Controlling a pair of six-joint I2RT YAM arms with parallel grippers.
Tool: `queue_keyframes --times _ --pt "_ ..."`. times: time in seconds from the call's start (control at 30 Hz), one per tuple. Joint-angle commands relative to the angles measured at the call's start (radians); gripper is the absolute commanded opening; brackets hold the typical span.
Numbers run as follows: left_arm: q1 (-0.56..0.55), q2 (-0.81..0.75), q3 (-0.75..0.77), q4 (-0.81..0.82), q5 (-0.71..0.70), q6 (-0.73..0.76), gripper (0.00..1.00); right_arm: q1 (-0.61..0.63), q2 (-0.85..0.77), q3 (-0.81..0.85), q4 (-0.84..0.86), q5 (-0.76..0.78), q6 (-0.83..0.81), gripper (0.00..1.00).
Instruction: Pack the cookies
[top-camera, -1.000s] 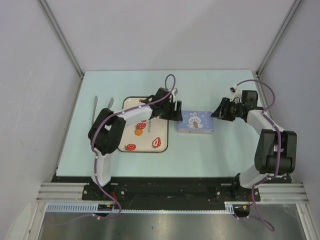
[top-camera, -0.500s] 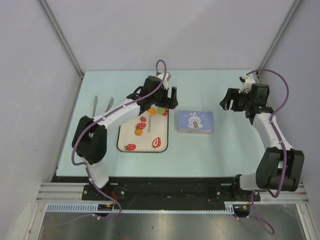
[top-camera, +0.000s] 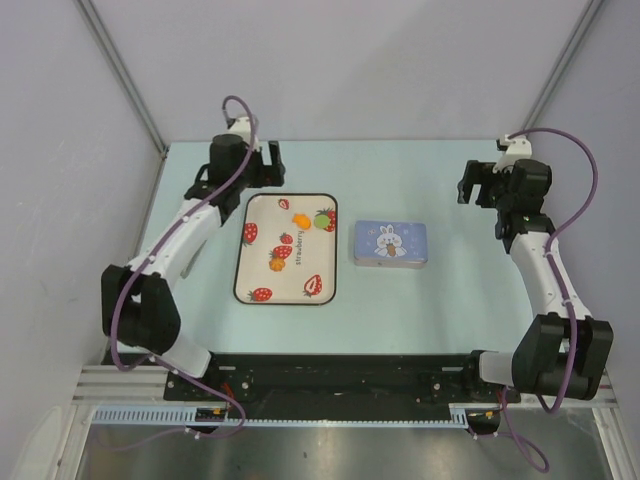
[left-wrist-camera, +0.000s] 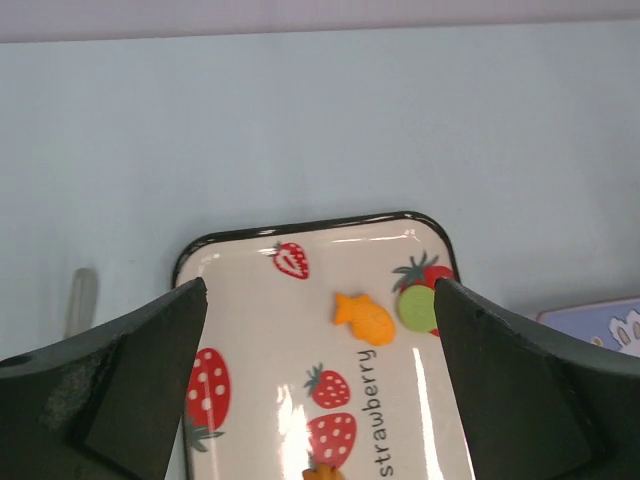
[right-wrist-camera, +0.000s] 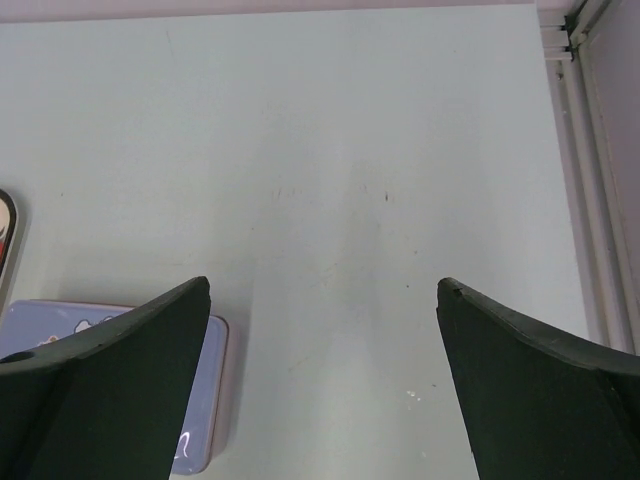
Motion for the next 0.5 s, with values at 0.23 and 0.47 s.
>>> queue_keyframes --times 0.23,0.47 --pt "0.215 -0.234 -0.068 0.077 0.034 0.116 1.00 0.007 -0.014 0.147 -0.030 -0.056 -0.030 1.00" --pt "0.216 -0.340 -0.127 0.129 0.024 0.123 1.00 0.056 0.021 0.220 -0.036 -0.023 -0.022 1.00"
